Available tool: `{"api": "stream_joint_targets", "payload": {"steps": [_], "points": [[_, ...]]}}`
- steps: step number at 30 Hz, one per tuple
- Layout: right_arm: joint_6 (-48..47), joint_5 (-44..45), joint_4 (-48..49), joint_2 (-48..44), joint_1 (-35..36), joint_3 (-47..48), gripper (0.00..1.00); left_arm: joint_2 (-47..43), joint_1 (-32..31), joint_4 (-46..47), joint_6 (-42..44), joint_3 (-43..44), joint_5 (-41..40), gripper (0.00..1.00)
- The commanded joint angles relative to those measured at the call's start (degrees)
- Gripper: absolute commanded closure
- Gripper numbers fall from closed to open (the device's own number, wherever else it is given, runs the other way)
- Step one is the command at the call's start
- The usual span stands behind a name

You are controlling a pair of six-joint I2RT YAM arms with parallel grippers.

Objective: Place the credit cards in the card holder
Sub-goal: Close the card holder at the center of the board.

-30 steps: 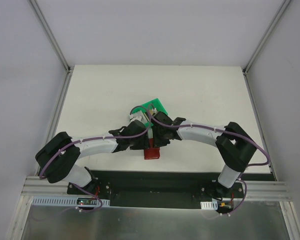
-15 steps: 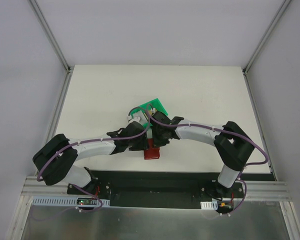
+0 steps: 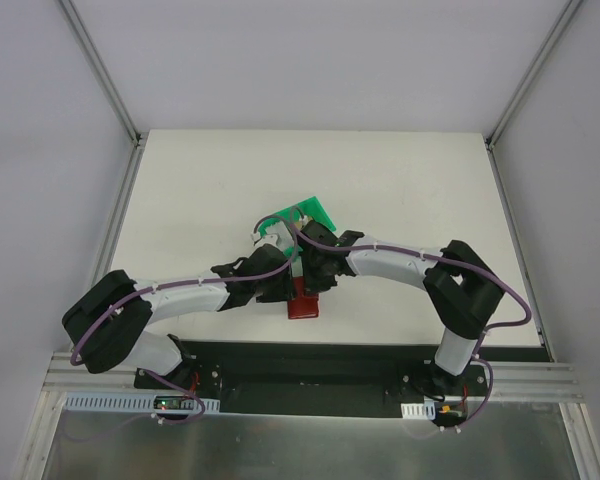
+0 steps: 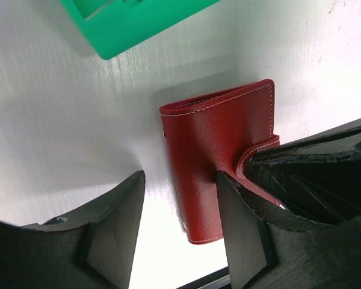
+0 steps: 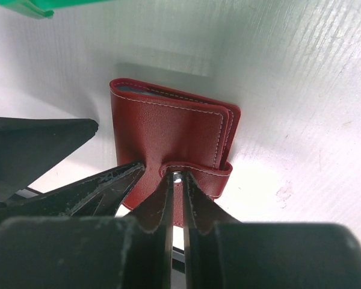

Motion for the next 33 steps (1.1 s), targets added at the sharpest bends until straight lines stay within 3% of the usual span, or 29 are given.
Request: {"api": "stream_joint_targets", "payload": {"steps": [1, 8, 14, 19, 23, 33], "points": [[-0.82, 6.07, -6.77, 7.47, 0.89, -4.79, 1.0, -0.01, 0.21, -3.74, 0.14, -1.68, -1.01, 0.49], [-0.82, 4.04, -5.37, 8.97, 0.89, -5.05, 1.0, -0.71, 0.21, -3.21, 0.23, -2.03, -1.09, 0.5], [-1.26, 0.29, 2.78, 2.21, 0.45, -7.94, 0.98, -0.27, 0.21, -1.72, 0.67, -2.2, -0.39, 0.5], [-1.35, -3.42, 11.31, -1.66, 0.19, -10.23, 0.9, 1.22, 0.3, -1.37, 1.11, -0.98, 0.49, 0.5], [-0.73, -3.78, 14.4, -3.33, -0.25, -11.55, 0.85, 1.57, 0.22, -1.37, 1.28, -0.53, 0.49, 0.5], [-0.56, -2.55, 18.27, -9.13, -1.13, -15.42, 0.84, 2.8, 0.3, -1.37, 1.37, -0.27, 0.75, 0.56]]}}
